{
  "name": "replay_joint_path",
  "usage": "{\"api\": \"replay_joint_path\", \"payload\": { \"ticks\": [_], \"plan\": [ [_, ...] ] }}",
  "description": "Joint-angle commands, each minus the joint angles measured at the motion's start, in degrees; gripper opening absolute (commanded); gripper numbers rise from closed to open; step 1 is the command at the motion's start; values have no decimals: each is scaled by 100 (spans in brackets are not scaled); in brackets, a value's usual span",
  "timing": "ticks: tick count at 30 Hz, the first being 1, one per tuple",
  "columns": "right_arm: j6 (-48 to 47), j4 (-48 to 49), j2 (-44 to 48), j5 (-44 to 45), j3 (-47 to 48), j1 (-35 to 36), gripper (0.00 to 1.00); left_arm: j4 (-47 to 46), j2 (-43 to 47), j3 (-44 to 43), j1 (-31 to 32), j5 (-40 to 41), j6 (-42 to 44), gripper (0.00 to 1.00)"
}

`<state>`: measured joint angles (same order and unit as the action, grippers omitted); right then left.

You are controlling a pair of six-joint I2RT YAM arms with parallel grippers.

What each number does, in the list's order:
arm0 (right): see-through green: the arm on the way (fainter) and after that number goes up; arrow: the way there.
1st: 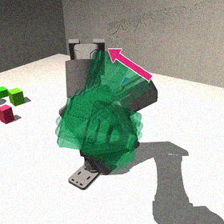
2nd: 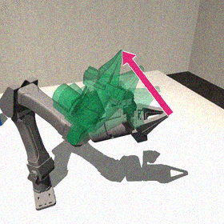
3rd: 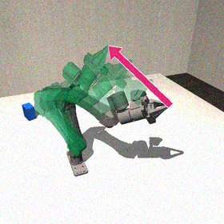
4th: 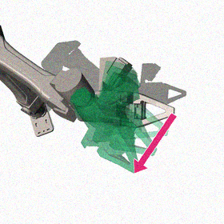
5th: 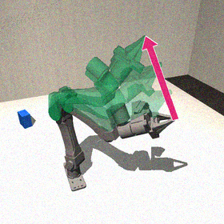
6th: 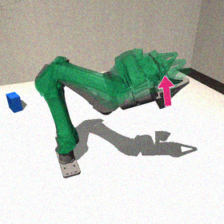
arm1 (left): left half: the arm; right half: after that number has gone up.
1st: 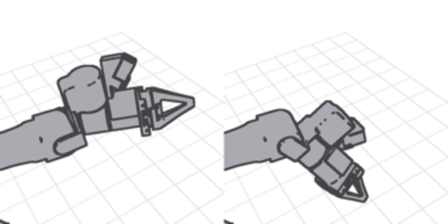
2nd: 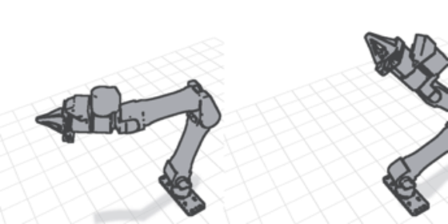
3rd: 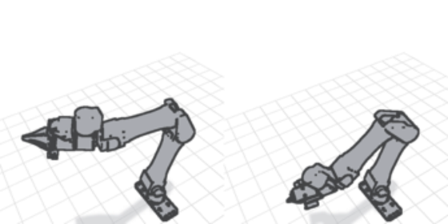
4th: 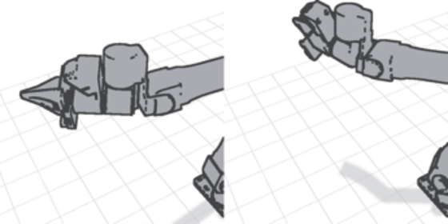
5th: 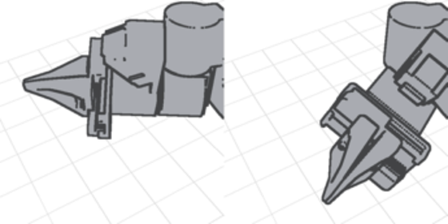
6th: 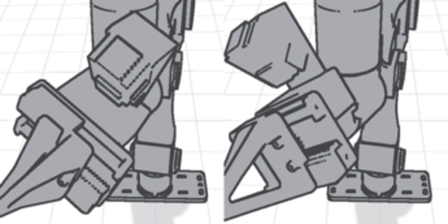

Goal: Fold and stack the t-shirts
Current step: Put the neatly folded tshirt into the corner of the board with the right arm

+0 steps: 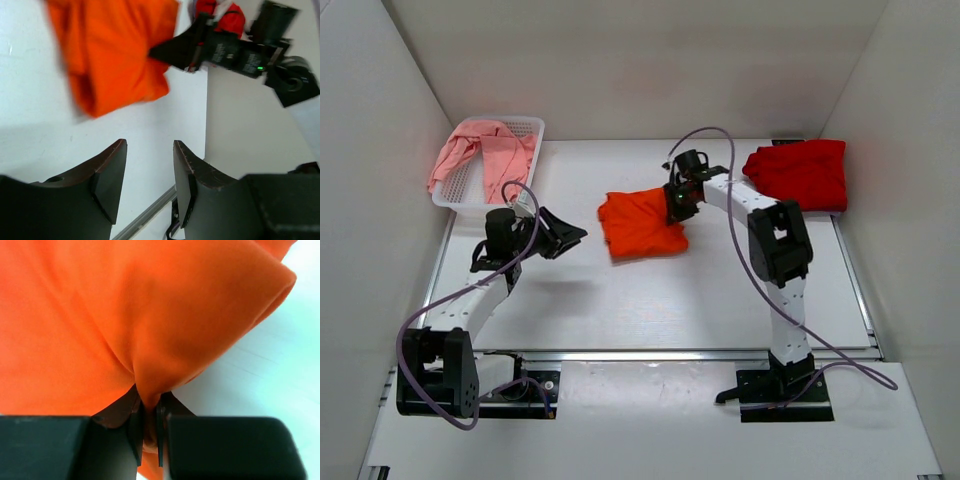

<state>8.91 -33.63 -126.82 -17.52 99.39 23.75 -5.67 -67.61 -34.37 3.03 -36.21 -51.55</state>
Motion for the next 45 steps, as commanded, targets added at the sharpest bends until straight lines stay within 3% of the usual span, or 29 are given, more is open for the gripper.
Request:
{"api": "replay_joint_path", "payload": {
  "ticks": [1,6,11,16,26,31,36,45],
  "plan": [
    [-1337,-119,1042,2321,-497,-396,0,-109,152,132,49,-97,-48,53],
    [-1857,488,2177,2490,-1105,-941,1,14,170,71,-12,-89,118,53],
    [-2603,989,2750,2525,-1063,-1617,0,40,3,35,49,-88,277,52],
    [-2824,1024,2479,2113,-387,-2366,0,-57,-147,115,93,-142,286,53],
    [-3035,1763,1733,1963,-62,-3797,0,84,-454,-8,22,-132,541,53],
    [-2702,1727,1266,1893,598,-4071,0,31,-577,53,40,-71,576,54],
    [-2455,2596,1275,2400,265,-3983,0,-39,-779,88,84,-53,576,53],
    [-2034,2748,888,3130,782,-3922,0,31,-1016,-87,119,8,646,55]
  ]
}}
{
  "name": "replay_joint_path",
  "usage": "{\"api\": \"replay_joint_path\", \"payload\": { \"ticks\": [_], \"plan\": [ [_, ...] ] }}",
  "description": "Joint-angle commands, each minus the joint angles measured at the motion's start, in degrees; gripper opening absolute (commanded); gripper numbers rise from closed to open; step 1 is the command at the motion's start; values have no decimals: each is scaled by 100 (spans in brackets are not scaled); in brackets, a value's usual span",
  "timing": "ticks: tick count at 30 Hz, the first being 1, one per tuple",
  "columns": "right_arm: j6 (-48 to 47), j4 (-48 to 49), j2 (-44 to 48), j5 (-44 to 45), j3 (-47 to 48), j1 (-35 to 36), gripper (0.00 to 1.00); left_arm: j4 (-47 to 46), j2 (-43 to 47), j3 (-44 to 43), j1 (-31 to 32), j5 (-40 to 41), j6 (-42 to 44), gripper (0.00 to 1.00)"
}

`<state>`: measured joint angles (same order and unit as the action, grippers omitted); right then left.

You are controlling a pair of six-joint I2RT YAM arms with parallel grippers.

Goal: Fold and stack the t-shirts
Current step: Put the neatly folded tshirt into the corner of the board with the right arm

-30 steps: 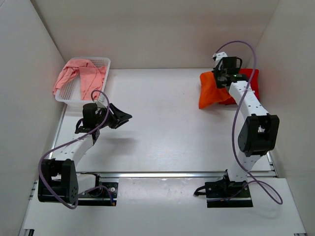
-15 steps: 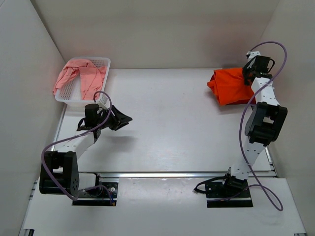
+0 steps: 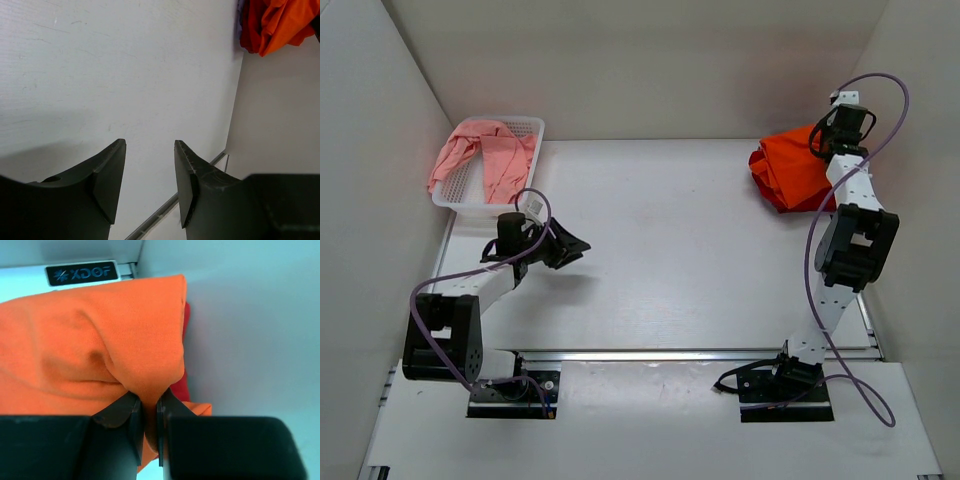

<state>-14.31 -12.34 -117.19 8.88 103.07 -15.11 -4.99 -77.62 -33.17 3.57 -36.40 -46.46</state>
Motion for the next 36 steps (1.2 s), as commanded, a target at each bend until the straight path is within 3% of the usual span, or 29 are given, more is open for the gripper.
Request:
{"api": "replay_joint_path", "payload": {
  "ticks": [1,8,12,13,15,16,17,18,20,22,25,27,29,32,36],
  "plan": [
    [305,592,-242,578,494,-35,0,-37,-33,-216,56,45,111,54],
    [727,-408,-1209,1316,1600,140,0,-46,-130,-243,82,2,128,55],
    [1017,-953,-1596,1458,2356,246,1,-2,-200,-383,74,-7,207,60],
    [1009,-1024,-1632,1510,2463,289,8,94,-218,-470,152,-51,259,60],
    [1079,-1156,-1536,1878,2604,368,32,323,-244,-655,196,-86,487,79],
    [1131,-1226,-1483,1993,2700,395,54,445,-227,-769,222,-138,567,98],
    [1236,-1323,-1326,2273,2701,447,85,499,-183,-883,214,-165,628,98],
    [1272,-1507,-1133,2406,2771,439,99,639,-157,-919,197,-235,655,99],
    [1743,-1911,-747,2242,2693,422,99,763,-69,-989,188,-402,795,99],
    [2027,-2193,-245,1872,2334,465,99,798,71,-990,188,-543,998,98],
    [2064,-2046,1037,1730,780,841,100,1271,353,-1121,310,-254,1217,99],
    [2237,-1546,2229,1740,-841,1272,99,1667,520,-1279,433,-148,1375,99],
    [2605,-1263,3389,1154,-2275,1475,99,1895,704,-1306,521,-175,1499,99],
    [3248,-1034,4491,703,-3597,1853,99,2186,950,-1350,766,1,1692,98],
    [3417,134,6099,-34,-5495,2048,100,2301,1636,-1236,1198,669,1851,99]
  ]
}}
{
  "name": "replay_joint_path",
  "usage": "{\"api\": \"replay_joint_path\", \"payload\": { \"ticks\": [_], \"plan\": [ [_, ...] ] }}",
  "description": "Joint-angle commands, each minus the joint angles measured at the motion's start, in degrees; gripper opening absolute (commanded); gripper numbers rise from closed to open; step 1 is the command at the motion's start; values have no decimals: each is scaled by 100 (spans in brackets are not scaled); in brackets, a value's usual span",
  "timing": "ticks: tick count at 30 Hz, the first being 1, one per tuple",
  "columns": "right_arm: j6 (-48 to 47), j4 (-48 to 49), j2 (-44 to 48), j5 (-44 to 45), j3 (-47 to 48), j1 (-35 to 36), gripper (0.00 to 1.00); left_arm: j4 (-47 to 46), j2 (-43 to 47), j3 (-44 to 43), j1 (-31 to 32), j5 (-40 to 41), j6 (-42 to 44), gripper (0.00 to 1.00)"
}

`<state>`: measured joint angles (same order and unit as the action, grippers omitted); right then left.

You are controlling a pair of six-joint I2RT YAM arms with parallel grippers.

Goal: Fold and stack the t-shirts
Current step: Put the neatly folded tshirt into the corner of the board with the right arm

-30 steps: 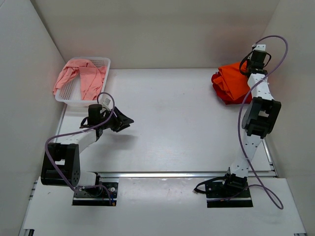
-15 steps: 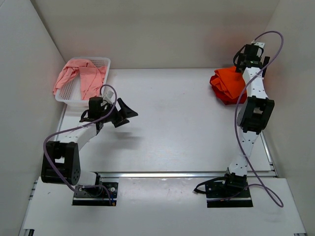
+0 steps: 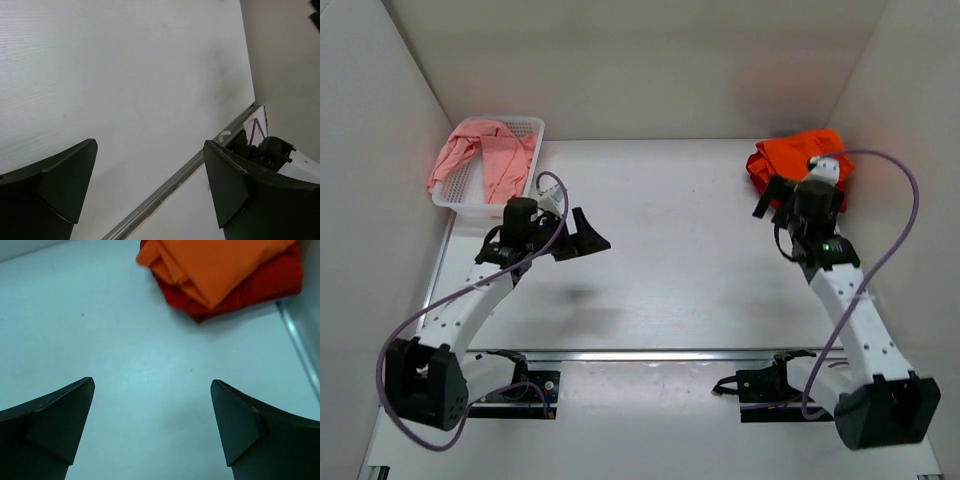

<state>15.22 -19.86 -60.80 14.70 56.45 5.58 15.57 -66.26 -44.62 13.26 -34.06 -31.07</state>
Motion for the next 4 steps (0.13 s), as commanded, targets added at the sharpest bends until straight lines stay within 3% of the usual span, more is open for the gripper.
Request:
{"api": "replay_joint_path", "payload": {
  "ticks": [1,4],
  "plan": [
    [499,852,637,-704,-950,-170,99,279,604,-117,352,566,416,99],
    [281,440,762,-855,-846,-532,99,1007,623,-345,503,901,663,99]
  ]
}}
